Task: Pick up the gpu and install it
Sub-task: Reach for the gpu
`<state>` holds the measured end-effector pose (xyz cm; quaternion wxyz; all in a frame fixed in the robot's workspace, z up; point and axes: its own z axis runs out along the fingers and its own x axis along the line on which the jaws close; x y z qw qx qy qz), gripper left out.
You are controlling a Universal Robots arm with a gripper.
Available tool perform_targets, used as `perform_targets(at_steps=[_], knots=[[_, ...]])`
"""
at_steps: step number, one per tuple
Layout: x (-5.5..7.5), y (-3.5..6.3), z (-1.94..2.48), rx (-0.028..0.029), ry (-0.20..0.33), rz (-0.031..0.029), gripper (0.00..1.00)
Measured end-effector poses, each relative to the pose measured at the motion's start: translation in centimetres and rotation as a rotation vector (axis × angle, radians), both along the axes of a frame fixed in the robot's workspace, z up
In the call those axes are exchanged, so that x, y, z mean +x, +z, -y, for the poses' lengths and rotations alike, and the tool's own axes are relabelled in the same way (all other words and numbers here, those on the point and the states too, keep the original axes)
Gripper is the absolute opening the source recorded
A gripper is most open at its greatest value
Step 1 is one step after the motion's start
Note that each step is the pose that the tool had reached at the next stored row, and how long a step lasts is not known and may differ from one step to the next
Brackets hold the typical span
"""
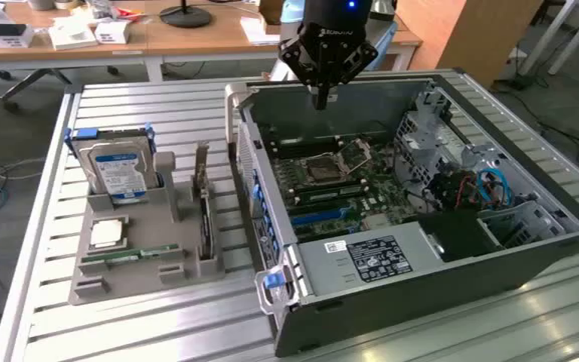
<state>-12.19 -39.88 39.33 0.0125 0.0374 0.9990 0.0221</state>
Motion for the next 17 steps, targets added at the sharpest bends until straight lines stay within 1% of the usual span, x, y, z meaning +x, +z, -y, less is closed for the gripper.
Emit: perform_targets(at_steps=[8, 17], knots=[[-0.02, 0.0, 0.0, -0.0001, 0.0, 0.0, 0.11], [-0.83, 0.0, 0.0, 0.0, 0.0, 0.0, 0.11]])
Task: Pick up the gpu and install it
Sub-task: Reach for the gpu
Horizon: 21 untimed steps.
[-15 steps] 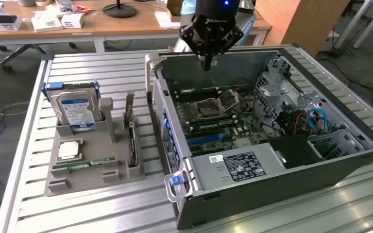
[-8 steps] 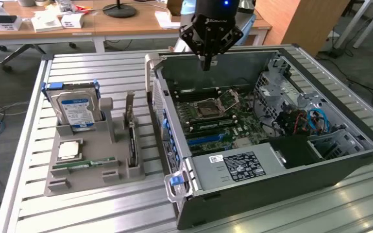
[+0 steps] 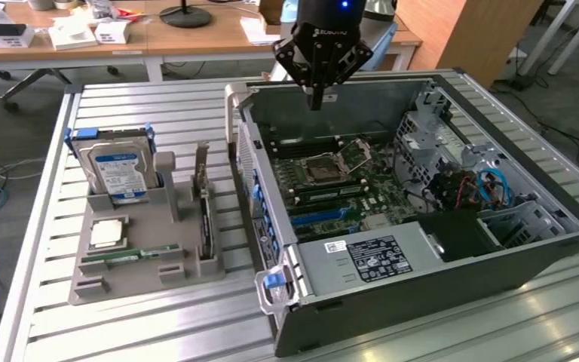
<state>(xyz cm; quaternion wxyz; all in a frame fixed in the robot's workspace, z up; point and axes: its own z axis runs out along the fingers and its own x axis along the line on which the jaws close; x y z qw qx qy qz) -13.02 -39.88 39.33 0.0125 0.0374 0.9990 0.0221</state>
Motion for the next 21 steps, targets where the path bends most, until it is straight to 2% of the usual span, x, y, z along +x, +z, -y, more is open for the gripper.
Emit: perform_targets(at_steps=[21], knots=[[-2.3, -0.02, -0.01, 0.0, 0.0, 0.0, 0.11]])
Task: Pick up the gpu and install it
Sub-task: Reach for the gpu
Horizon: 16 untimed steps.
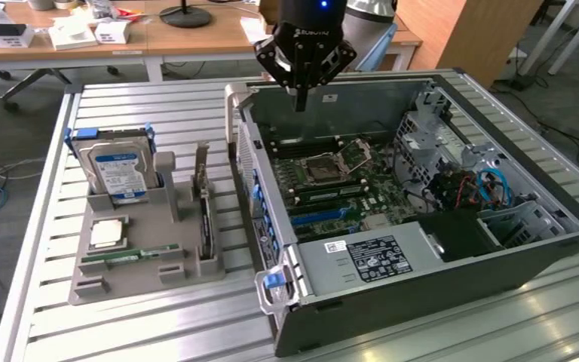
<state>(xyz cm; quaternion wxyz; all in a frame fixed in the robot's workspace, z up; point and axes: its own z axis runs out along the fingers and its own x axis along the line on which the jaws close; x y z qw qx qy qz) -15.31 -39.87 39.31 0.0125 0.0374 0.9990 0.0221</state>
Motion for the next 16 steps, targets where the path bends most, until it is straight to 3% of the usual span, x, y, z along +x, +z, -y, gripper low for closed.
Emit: perform_targets(at_steps=[16], knots=[[-2.2, -0.01, -0.03, 0.0, 0.0, 0.0, 0.11]])
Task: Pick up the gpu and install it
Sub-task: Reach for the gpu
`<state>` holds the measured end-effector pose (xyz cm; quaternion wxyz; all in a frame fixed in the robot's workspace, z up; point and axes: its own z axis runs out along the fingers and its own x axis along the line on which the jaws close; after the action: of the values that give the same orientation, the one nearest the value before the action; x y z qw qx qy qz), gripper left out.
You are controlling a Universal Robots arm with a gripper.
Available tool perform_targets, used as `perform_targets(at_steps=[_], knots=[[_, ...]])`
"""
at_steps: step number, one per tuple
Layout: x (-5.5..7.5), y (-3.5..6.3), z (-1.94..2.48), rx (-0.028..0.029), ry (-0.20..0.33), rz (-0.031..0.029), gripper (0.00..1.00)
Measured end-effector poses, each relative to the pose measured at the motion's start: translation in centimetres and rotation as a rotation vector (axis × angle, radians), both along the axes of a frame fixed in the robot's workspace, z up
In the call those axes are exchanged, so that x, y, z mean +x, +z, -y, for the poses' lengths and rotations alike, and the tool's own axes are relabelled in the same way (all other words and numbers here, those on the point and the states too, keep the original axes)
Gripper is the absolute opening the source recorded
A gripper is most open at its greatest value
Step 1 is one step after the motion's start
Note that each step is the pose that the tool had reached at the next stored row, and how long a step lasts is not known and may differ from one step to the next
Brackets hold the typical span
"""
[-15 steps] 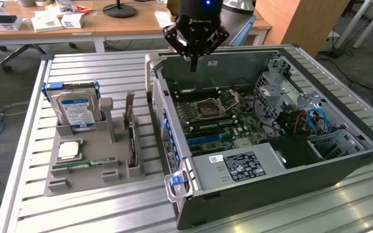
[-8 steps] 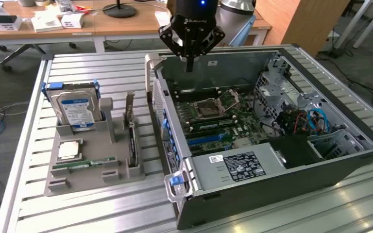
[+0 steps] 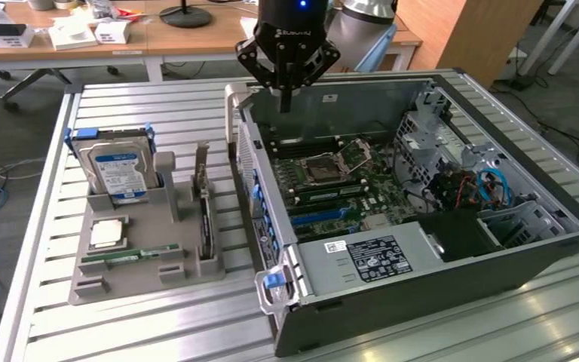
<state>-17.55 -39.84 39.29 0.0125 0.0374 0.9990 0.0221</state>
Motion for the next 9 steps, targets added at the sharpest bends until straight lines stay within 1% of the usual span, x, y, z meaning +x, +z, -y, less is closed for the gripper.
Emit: perform_targets(at_steps=[9], knots=[[-1.3, -0.01, -0.01, 0.0, 0.0, 0.0001, 0.11]])
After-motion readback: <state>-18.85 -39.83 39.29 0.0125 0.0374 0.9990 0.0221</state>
